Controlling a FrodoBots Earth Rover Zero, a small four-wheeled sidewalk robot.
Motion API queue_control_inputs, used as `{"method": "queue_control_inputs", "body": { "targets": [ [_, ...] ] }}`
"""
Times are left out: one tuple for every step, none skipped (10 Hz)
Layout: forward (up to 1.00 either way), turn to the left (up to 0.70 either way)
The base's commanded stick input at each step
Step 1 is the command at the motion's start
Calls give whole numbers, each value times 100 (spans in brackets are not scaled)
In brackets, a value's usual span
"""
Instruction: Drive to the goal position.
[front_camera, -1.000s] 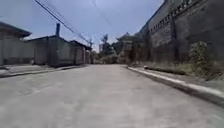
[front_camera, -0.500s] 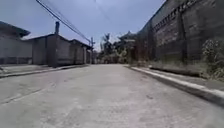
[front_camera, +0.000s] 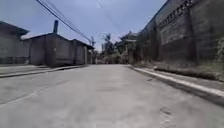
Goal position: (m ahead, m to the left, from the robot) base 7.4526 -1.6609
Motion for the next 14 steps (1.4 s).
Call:
{"method": "queue_control_inputs", "body": {
  "targets": [
    [100,-30],
    [100,-14],
    [100,2],
    [100,3],
    [100,3],
    [100,3],
    [100,3],
    [100,3],
    [100,3],
    [100,3],
    [100,-14],
    [100,-31],
    [100,-16],
    [100,-1]
  ]
}}
